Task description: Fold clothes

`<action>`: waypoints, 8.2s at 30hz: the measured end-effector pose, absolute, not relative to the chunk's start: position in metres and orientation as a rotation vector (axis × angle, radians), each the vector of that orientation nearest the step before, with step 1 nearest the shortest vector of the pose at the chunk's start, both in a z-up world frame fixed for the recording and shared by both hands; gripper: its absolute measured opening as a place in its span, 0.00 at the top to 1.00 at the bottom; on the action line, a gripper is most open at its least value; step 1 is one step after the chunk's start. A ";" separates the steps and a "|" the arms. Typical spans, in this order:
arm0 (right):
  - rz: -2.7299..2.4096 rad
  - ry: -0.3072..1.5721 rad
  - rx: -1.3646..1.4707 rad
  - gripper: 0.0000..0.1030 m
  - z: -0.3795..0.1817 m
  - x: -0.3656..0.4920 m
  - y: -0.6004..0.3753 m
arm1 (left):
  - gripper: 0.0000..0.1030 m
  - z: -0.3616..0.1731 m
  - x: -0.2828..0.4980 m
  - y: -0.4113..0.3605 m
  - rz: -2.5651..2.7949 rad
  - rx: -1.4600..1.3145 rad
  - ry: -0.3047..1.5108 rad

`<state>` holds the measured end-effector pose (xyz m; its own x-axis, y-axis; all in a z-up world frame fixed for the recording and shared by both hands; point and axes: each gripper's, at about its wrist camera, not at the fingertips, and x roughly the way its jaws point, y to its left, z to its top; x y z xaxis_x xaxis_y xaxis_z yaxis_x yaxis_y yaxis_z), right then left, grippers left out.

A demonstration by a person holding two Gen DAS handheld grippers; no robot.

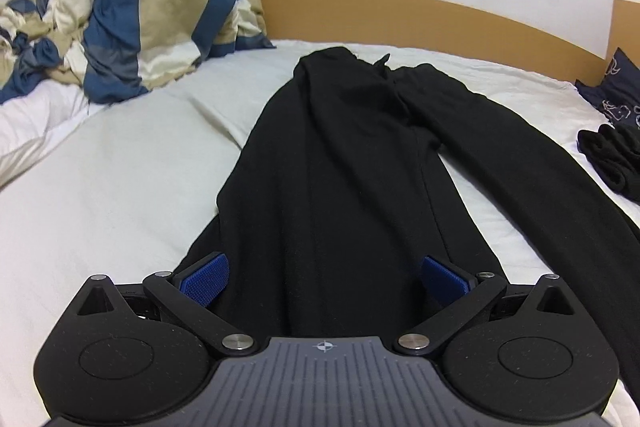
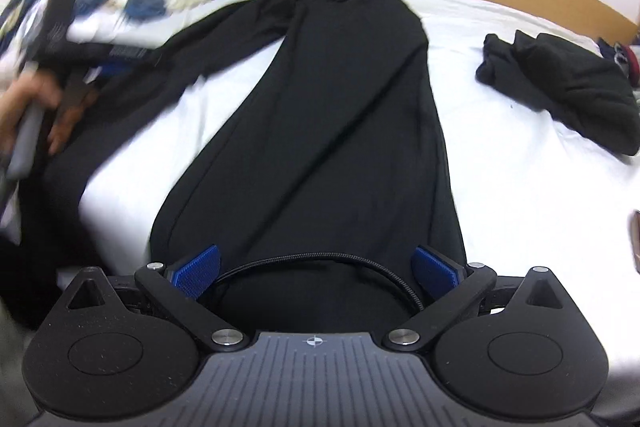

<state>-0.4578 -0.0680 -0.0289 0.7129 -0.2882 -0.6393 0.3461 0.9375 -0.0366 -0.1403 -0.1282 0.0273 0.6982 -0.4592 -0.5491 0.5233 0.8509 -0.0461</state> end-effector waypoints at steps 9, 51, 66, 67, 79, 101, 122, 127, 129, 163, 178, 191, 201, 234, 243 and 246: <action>-0.356 0.521 -0.049 0.01 -0.004 -0.492 -0.032 | 0.01 0.031 -0.160 -0.128 -0.564 0.178 0.540; -0.178 0.608 0.065 0.00 -0.002 -0.288 -0.185 | 0.00 0.024 -0.141 -0.133 -0.527 0.174 0.669; -0.178 0.605 0.069 0.00 -0.008 -0.286 -0.180 | 0.00 0.024 -0.133 -0.131 -0.529 0.170 0.672; -0.179 0.604 0.070 0.00 -0.008 -0.287 -0.179 | 0.00 0.024 -0.134 -0.131 -0.528 0.170 0.672; -0.182 0.600 0.077 0.00 -0.011 -0.283 -0.181 | 0.01 0.024 -0.138 -0.129 -0.544 0.175 0.673; -0.210 0.593 0.094 0.00 -0.013 -0.276 -0.187 | 0.00 0.014 -0.251 -0.061 -0.453 0.170 0.544; -0.223 0.583 0.155 0.00 -0.011 -0.309 -0.190 | 0.00 0.005 -0.246 -0.044 -0.562 0.141 0.464; -0.145 0.546 0.241 0.00 -0.003 -0.351 -0.198 | 0.01 0.010 -0.243 -0.050 -0.532 0.105 0.459; -0.137 0.553 0.248 0.00 0.000 -0.363 -0.202 | 0.01 0.015 -0.243 -0.056 -0.561 0.077 0.455; 0.191 0.447 0.484 0.89 0.044 -0.395 -0.217 | 0.01 0.048 -0.241 -0.077 -0.767 -0.113 0.453; 0.096 0.464 0.359 0.89 0.018 -0.378 -0.180 | 0.01 0.090 -0.237 -0.303 -1.073 0.198 0.767; 0.129 0.356 0.428 0.88 -0.002 -0.399 -0.191 | 0.96 0.078 -0.237 -0.345 -1.068 0.280 0.955; 0.192 0.462 0.420 0.22 -0.010 -0.429 -0.200 | 0.95 0.113 -0.219 -0.285 -1.006 0.167 0.859; 0.234 0.494 0.358 0.85 0.018 -0.395 -0.109 | 0.94 0.098 -0.246 -0.265 -1.128 0.252 0.890; 0.478 0.471 0.386 0.85 0.053 -0.349 -0.078 | 0.94 0.124 -0.206 -0.167 -1.027 0.057 0.823; 0.557 0.505 0.405 0.85 0.065 -0.316 -0.056 | 0.94 0.117 -0.187 -0.116 -0.953 -0.001 0.827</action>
